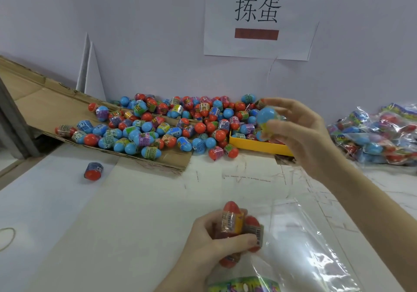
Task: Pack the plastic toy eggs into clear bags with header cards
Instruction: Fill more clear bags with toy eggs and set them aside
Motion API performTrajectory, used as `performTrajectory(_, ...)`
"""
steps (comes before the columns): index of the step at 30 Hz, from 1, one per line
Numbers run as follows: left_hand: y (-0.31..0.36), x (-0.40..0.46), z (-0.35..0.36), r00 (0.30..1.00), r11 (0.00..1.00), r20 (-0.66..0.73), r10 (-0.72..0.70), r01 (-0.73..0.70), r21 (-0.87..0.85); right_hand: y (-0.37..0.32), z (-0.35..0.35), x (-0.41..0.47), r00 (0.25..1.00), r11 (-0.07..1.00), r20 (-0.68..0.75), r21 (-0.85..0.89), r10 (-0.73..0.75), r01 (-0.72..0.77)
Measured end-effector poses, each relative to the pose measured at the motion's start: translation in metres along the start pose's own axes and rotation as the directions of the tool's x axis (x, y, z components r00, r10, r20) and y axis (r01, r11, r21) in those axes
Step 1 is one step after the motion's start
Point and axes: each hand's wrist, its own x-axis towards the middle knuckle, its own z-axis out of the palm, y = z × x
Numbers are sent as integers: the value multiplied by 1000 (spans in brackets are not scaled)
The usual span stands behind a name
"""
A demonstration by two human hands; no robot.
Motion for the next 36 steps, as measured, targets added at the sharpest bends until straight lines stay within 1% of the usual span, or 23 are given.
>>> performTrajectory(1, 1, -1, 1, 1000, 1000, -6, -1, 1, -8, -9, 2, -13, 998, 1000, 66, -23, -18, 20)
performTrajectory(2, 2, -1, 3, 1000, 1000, -8, 1, -2, -18, -15, 4, -25, 991, 996, 135, -83, -27, 38)
performTrajectory(3, 3, -2, 4, 1000, 1000, -4, 4, -4, -22, -20, 7, -34, 979, 980, 203, -188, -26, 65)
performTrajectory(4, 4, -3, 5, 1000, 1000, -1, 2, -2, -23, -23, 11, -39, 967, 936, 254, -336, -20, 108)
performTrajectory(5, 5, -4, 5, 1000, 1000, 0, -2, 2, -25, -24, 13, -43, 961, 859, 275, -490, -11, 150)
performTrajectory(6, 5, -4, 5, 1000, 1000, 1, -8, 8, -30, -23, 14, -43, 959, 775, 283, -606, -2, 181)
performTrajectory(7, 5, -5, 4, 1000, 999, 4, -12, 12, -34, -23, 15, -41, 958, 711, 286, -676, 11, 194)
performTrajectory(8, 5, -5, 4, 1000, 999, 7, -15, 16, -36, -22, 15, -39, 956, 679, 293, -707, 27, 198)
performTrajectory(10, 4, -4, 3, 1000, 999, 12, -21, 22, -48, -19, 13, -38, 934, 652, 350, -724, 67, 224)
performTrajectory(13, 4, -4, 2, 999, 998, 13, -34, 35, -49, -15, 11, -40, 874, 638, 459, -723, 158, 264)
performTrajectory(19, 2, -3, 2, 998, 998, 18, -54, 54, -21, -15, 8, -39, 801, 601, 540, -739, 260, 303)
performTrajectory(25, 4, -5, 3, 999, 999, 13, -33, 32, 17, -8, 8, -40, 793, 601, 522, -756, 314, 260)
performTrajectory(29, 3, -6, 4, 999, 999, 38, -25, 24, 26, -7, 9, -37, 772, 659, 522, -730, 362, 184)
performTrajectory(32, 3, -4, 3, 999, 1000, 19, -28, 28, 1, -6, 8, -33, 799, 689, 485, -713, 356, 125)
performTrajectory(34, 3, -4, 3, 999, 1000, 22, -29, 29, -6, -6, 8, -32, 804, 677, 469, -726, 365, 116)
performTrajectory(36, 2, -6, 4, 999, 1000, 32, -29, 29, -10, -5, 8, -34, 800, 634, 468, -760, 376, 146)
